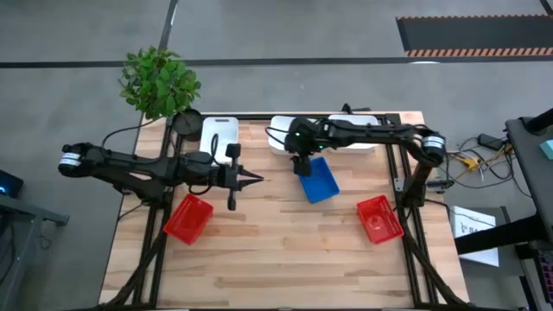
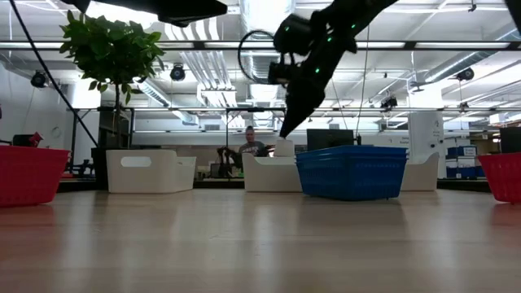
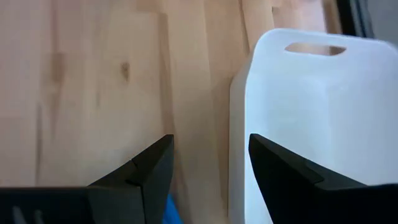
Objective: Stack baskets by color
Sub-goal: Stack the center white bin on the right white bin
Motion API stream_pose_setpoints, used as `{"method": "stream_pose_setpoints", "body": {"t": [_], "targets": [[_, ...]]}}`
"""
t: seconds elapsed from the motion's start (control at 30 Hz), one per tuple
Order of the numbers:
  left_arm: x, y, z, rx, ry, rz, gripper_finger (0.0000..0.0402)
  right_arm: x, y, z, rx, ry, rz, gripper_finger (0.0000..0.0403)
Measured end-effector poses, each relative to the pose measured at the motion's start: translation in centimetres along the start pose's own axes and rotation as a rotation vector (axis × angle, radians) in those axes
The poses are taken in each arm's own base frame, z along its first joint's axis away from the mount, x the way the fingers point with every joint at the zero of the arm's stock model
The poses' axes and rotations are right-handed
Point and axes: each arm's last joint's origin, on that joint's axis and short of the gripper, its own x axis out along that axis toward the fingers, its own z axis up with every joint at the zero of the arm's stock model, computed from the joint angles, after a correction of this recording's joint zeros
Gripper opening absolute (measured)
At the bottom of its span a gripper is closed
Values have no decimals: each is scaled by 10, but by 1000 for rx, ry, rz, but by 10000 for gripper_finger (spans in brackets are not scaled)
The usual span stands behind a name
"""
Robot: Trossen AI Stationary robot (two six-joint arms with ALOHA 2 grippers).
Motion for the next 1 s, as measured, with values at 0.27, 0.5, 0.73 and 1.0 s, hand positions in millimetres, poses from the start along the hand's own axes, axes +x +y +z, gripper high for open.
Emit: {"method": "stream_pose_setpoints", "body": {"t": [0.27, 0.5, 0.73, 1.0], "targets": [[-8, -1, -4, -59, -7, 1, 1, 34, -25, -2, 53, 94, 0, 201], [-1, -4, -9, -78, 20, -10, 1, 57, -38, -16, 89, 158, 3, 198], [-3, -4, -3, -83, -29, -4, 1, 72, -39, -21, 79, 181, 9, 163], [-4, -5, -2, -82, -37, -8, 1, 78, -39, -23, 42, 192, 9, 46]]}}
